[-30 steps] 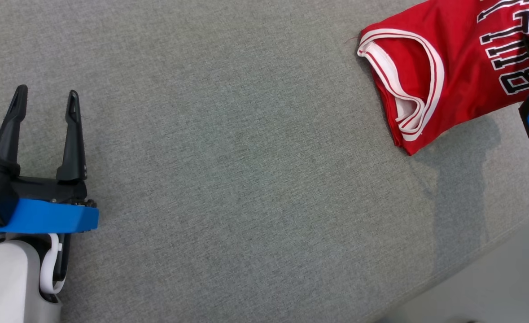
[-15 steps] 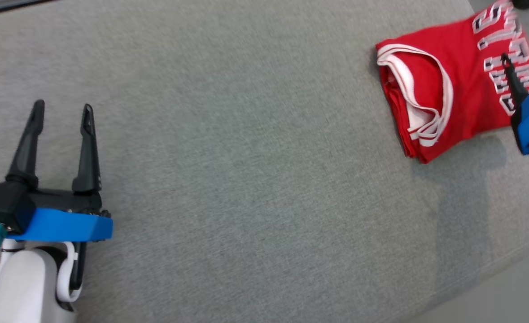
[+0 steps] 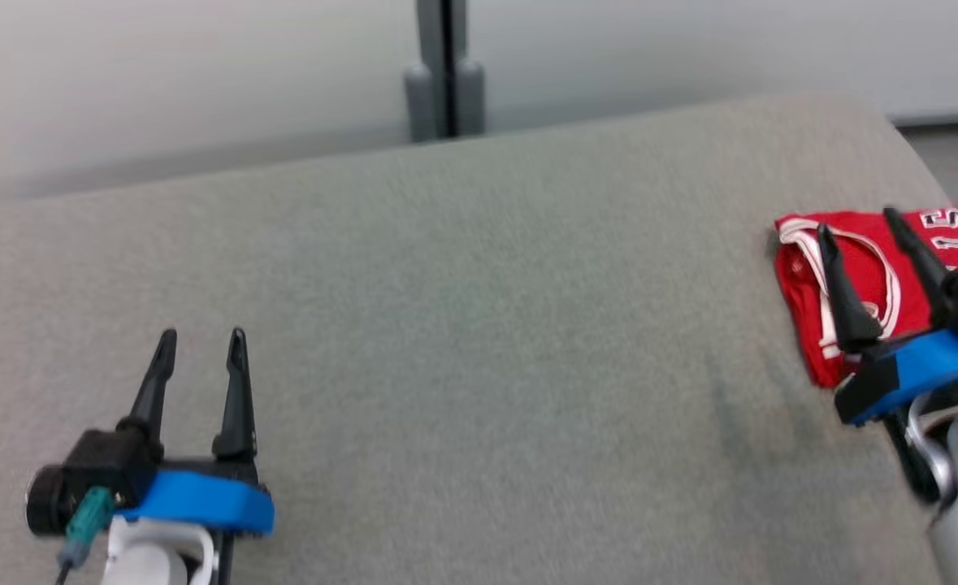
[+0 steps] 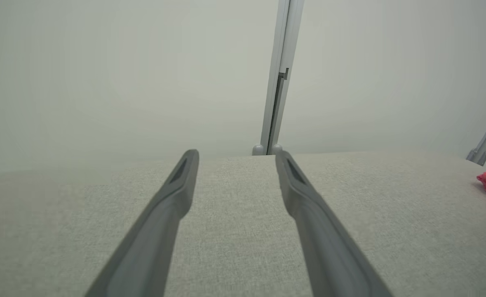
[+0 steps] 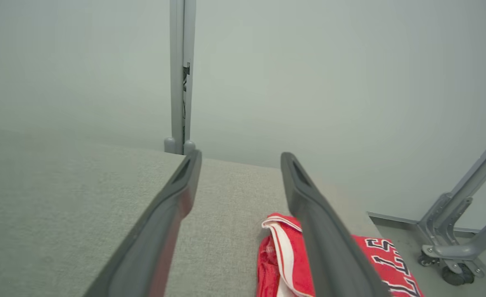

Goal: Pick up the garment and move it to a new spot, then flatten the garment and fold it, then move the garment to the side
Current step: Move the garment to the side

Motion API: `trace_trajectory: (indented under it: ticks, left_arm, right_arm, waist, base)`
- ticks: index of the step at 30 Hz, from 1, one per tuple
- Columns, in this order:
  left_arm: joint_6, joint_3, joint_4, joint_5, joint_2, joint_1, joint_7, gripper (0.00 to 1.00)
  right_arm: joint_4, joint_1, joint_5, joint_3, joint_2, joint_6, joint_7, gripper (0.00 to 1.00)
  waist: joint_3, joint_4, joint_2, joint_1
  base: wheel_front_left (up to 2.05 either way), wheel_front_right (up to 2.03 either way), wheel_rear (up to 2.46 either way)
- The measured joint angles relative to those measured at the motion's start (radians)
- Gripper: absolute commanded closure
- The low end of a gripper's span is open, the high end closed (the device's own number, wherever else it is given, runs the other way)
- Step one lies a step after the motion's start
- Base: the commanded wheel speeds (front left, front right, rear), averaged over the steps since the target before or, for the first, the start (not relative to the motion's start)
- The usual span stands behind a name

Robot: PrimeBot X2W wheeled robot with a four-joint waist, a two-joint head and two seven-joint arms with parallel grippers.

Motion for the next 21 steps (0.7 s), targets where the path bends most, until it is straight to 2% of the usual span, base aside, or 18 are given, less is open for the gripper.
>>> trace_trajectory:
  ticks: [6, 10, 14, 21]
  left_arm:
    - [-0.001, 0.015, 0.058, -0.010, -0.014, 0.077, -0.005, 0.00]
    - [-0.004, 0.025, 0.073, -0.012, -0.027, 0.108, -0.006, 0.00]
    - [-0.010, 0.034, 0.078, -0.009, -0.036, 0.127, -0.006, 0.00]
    - [-0.019, 0.048, 0.090, 0.007, -0.049, 0.130, -0.006, 0.00]
  right_arm:
    - [-0.176, 0.244, 0.002, -0.084, 0.110, 0.000, 0.017, 0.00]
    - [-0.261, 0.349, -0.012, -0.134, 0.169, 0.000, 0.042, 0.00]
    - [-0.297, 0.399, -0.020, -0.152, 0.212, 0.000, 0.059, 0.00]
    - [-0.294, 0.416, -0.031, -0.147, 0.243, 0.000, 0.068, 0.00]
  waist:
    - [-0.088, 0.070, 0.0000, 0.0000]
    - [-0.127, 0.100, 0.0000, 0.0001]
    - [-0.143, 0.113, 0.0000, 0.0001]
    - [-0.155, 0.124, 0.0000, 0.0004]
  base:
    - [0.00, 0.00, 0.00]
    - [0.00, 0.00, 0.00]
    - [0.00, 0.00, 0.00]
    - [0.00, 0.00, 0.00]
